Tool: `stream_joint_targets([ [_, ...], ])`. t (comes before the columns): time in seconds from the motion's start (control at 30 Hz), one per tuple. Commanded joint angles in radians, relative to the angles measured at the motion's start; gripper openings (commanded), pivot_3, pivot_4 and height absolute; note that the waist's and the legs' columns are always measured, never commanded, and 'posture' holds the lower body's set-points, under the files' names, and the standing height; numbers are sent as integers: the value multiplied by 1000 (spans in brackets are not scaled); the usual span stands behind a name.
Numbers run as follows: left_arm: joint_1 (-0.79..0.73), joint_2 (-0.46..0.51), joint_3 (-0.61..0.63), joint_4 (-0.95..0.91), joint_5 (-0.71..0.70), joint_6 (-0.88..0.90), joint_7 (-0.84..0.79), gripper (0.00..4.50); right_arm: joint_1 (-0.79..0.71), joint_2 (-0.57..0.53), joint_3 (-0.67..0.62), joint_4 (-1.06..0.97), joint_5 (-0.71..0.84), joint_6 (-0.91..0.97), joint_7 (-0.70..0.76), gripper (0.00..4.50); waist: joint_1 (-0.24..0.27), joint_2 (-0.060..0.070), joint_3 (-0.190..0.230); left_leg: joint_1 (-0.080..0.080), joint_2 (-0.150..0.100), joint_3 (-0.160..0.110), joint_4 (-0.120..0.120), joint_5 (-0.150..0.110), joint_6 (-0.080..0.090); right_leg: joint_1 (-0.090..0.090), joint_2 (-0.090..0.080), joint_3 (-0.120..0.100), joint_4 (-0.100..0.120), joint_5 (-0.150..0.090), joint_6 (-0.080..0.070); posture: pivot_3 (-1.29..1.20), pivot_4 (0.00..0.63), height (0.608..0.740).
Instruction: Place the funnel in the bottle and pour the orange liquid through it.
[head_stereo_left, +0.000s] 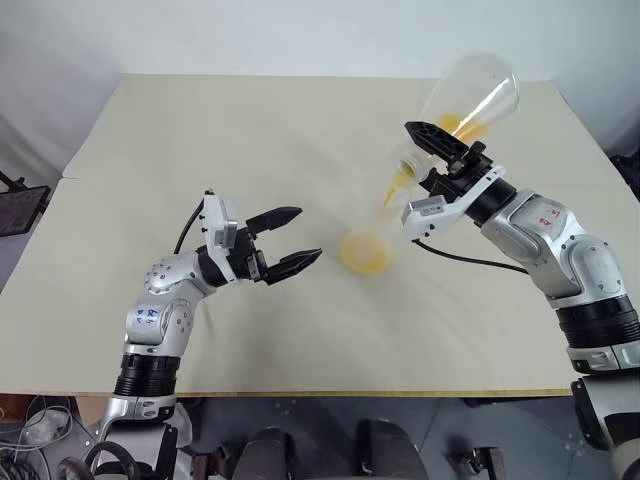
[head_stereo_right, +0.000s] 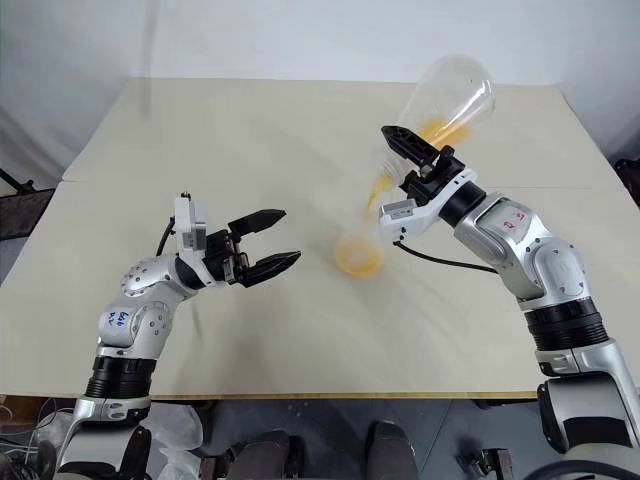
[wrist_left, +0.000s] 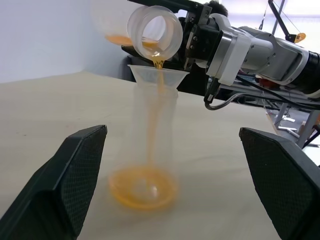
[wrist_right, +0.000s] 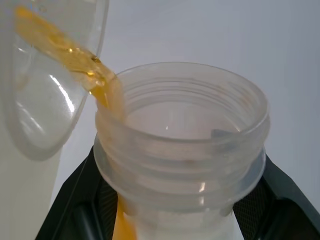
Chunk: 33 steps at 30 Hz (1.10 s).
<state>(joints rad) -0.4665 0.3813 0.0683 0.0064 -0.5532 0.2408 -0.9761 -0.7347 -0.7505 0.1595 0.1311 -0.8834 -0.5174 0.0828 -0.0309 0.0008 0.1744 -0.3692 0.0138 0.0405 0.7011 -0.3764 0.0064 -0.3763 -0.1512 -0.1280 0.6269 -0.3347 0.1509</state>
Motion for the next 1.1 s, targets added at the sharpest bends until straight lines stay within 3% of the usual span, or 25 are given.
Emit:
stream_joint_targets([
  [0.03,-1,-3,8,-52,-14,-14,3,4500,-32,-23,-5,-13,2,-7,-25,2499,0,0,0,0,0,0,0,0,0,0,0,0,0,0,0,0,150,740],
  [1.1,-2,-25,9,-56,-14,-24,21,4500,-49,-39,7,-6,-30,6,-64,2499,0,0,0,0,0,0,0,0,0,0,0,0,0,0,0,0,150,740],
])
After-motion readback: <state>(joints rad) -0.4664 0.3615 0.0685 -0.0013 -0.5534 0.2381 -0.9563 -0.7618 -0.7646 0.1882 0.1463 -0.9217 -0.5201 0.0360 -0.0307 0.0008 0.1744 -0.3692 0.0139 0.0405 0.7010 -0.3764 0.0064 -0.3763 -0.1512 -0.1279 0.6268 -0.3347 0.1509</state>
